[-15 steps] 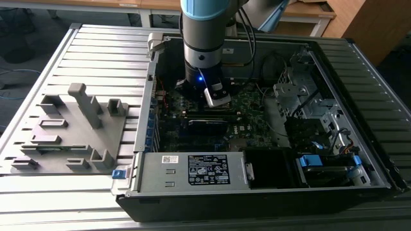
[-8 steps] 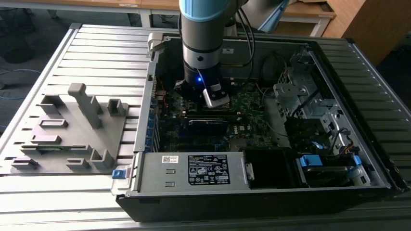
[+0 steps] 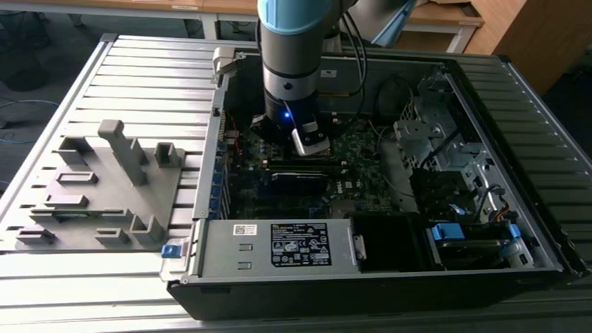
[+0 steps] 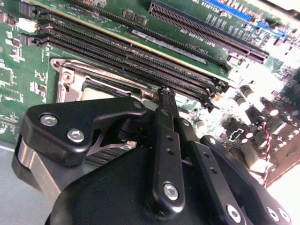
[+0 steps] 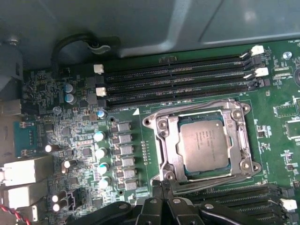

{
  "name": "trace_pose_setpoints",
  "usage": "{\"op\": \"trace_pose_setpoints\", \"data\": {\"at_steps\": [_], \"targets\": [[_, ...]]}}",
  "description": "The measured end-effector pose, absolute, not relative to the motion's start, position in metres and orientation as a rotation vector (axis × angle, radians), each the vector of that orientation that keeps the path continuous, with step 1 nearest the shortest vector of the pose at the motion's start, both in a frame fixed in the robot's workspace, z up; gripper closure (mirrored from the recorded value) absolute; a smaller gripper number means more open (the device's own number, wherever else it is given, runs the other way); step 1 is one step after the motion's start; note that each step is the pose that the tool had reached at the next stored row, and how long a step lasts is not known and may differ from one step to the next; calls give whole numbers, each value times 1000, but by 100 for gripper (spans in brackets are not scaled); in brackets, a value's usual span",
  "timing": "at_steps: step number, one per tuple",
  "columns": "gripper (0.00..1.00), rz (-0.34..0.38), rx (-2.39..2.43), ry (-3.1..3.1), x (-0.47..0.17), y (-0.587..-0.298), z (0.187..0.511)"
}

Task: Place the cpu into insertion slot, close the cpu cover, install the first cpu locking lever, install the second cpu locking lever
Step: 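Install the second cpu locking lever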

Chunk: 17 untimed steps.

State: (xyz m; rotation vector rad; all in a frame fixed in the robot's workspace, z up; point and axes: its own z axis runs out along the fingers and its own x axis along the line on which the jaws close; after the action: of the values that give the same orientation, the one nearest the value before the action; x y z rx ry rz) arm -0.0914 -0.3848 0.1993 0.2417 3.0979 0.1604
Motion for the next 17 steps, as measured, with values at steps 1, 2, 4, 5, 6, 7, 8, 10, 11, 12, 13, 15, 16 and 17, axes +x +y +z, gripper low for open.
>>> {"op": "trace_pose_setpoints", "data": {"at_steps": [1, 2, 4, 5, 6, 7, 8, 10, 11, 12, 13, 15, 16, 17], "targets": [[89, 164, 242, 3098, -92, -385, 199], [89, 167, 242, 3098, -92, -385, 199], [89, 170, 242, 3098, -92, -385, 198], [89, 171, 242, 3098, -92, -385, 198], [89, 172, 242, 3098, -92, -385, 198], [89, 173, 242, 3098, -92, -385, 197], [89, 175, 242, 3098, -92, -385, 197], [89, 178, 242, 3097, -92, -385, 196], [89, 180, 242, 3098, -92, -385, 196], [89, 181, 242, 3098, -93, -385, 195], [89, 182, 242, 3098, -93, -385, 195], [89, 184, 242, 3097, -93, -385, 195], [89, 183, 242, 3097, -94, -385, 195], [89, 183, 242, 3098, -95, -386, 195]]}}
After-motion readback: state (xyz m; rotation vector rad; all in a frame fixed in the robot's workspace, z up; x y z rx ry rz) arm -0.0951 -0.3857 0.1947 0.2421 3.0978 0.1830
